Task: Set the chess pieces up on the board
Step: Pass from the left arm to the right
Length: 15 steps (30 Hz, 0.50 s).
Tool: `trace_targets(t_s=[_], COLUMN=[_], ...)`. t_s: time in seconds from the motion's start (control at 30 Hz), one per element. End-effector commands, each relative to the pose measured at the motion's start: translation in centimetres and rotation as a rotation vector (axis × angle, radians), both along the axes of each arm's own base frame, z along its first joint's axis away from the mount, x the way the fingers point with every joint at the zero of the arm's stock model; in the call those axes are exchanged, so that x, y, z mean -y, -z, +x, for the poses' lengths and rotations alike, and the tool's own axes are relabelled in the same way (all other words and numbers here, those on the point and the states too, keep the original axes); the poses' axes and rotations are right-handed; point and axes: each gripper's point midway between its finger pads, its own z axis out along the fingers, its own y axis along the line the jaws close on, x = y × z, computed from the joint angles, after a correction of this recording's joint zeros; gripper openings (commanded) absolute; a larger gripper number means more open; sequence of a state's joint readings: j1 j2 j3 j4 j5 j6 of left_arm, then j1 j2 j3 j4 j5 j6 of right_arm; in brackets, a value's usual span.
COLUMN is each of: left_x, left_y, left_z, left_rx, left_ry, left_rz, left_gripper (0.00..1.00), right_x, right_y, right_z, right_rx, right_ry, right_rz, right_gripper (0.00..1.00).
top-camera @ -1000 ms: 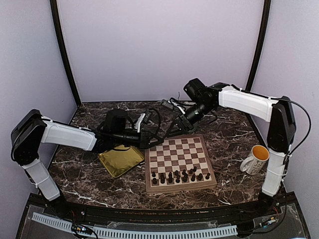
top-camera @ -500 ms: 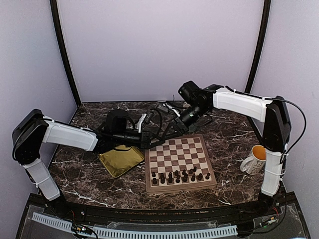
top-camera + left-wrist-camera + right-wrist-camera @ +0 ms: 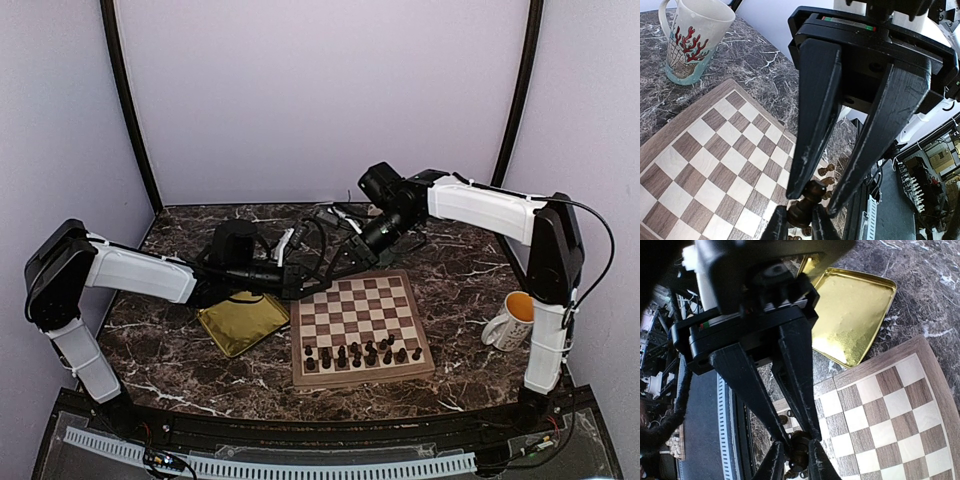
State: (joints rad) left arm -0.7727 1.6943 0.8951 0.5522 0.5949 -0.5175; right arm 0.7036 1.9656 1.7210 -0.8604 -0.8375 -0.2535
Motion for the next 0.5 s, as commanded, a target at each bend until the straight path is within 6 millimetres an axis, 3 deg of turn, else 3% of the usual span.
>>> trace_targets(t_s=[0.0, 0.27, 0.47], left_x=[0.2, -0.1, -0.8], left_y=[-1.3, -0.8, 0.2], left_z=[-0.1, -0.1, -0.5], left_rx=[0.029, 0.044, 0.047], left_ry=[0.005, -0.004, 0.000], left_rz=[-0.034, 0.004, 0.076], left_gripper=[0.15, 0.32, 0.48], right_x=[-0.5, 0.1, 2.0], right_y=[0.0, -0.1, 0.0], right_z=[-0.4, 0.1, 1.2], right_rx=[-0.003, 0.038, 0.101], right_ry=[-0.014, 0.003, 0.033], right_rz=[0.020, 0.006, -0.034], right_gripper=[0.15, 0.12, 0.11])
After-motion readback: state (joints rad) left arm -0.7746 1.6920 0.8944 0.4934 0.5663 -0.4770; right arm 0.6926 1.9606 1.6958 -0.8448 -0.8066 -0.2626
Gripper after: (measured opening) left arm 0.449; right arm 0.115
